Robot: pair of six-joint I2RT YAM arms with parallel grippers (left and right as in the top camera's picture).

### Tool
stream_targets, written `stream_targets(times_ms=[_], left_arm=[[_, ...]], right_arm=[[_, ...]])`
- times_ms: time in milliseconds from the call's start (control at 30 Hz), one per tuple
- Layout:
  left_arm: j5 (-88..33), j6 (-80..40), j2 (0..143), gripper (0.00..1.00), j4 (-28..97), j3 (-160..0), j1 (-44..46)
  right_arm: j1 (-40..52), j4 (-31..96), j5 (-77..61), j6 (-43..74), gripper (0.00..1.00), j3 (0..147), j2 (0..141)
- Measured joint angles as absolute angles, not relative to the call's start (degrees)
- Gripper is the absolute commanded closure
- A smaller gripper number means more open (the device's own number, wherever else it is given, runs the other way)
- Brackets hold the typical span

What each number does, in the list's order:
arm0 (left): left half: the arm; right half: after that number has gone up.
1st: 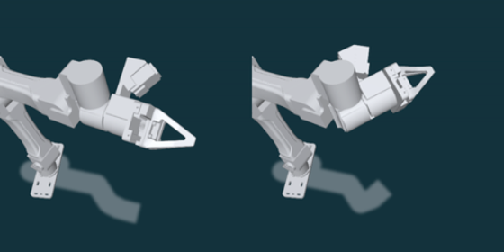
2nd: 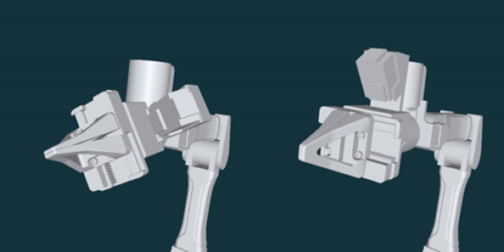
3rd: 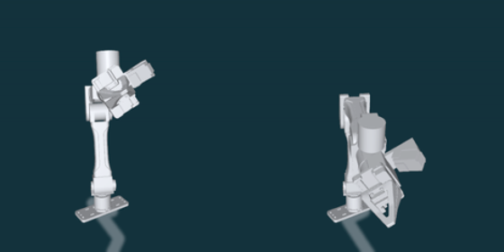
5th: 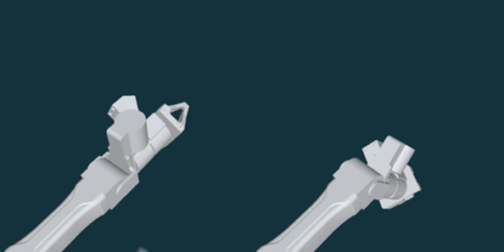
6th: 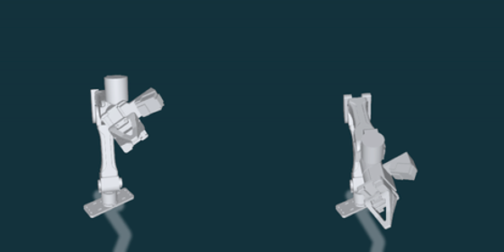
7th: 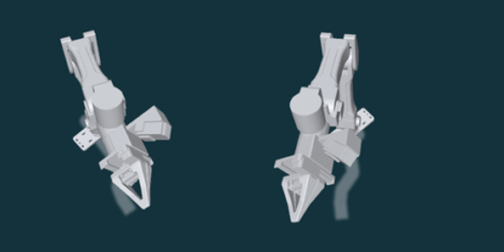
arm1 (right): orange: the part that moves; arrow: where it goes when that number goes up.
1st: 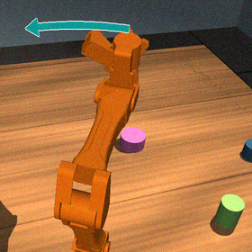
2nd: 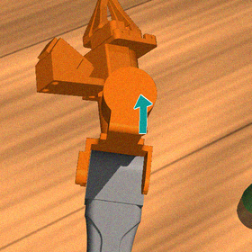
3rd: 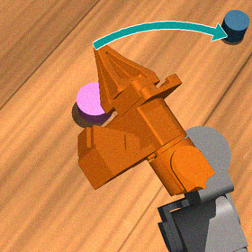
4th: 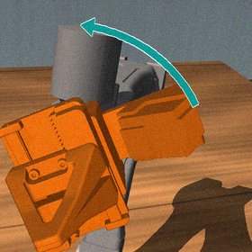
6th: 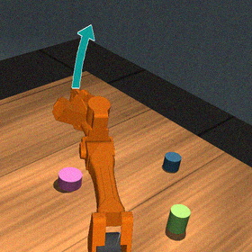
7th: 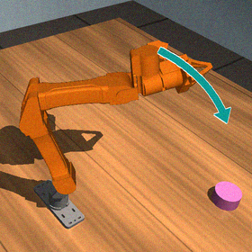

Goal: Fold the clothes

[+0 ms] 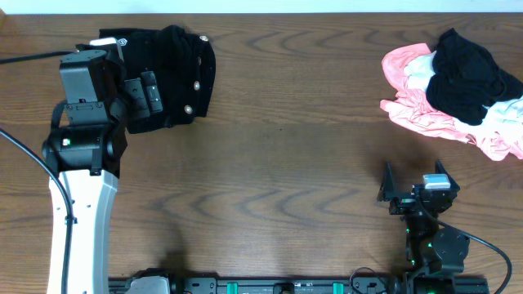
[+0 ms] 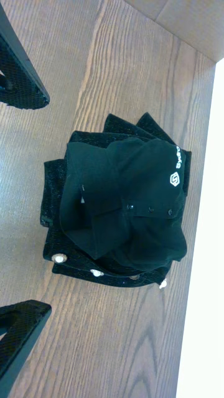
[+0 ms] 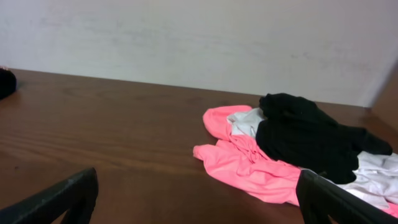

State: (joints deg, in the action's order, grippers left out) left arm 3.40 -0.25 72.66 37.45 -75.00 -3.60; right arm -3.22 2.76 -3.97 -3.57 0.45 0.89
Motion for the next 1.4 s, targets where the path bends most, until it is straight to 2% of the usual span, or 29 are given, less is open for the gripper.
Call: stream_targets(times_ms=[1400], left_arm=[[3.4, -0.3, 71.8, 0.02, 38.9, -75.0, -3.6]], right_arm=[[-3.2, 3.7, -3.6, -3.6, 0.01, 0.4, 0.7]])
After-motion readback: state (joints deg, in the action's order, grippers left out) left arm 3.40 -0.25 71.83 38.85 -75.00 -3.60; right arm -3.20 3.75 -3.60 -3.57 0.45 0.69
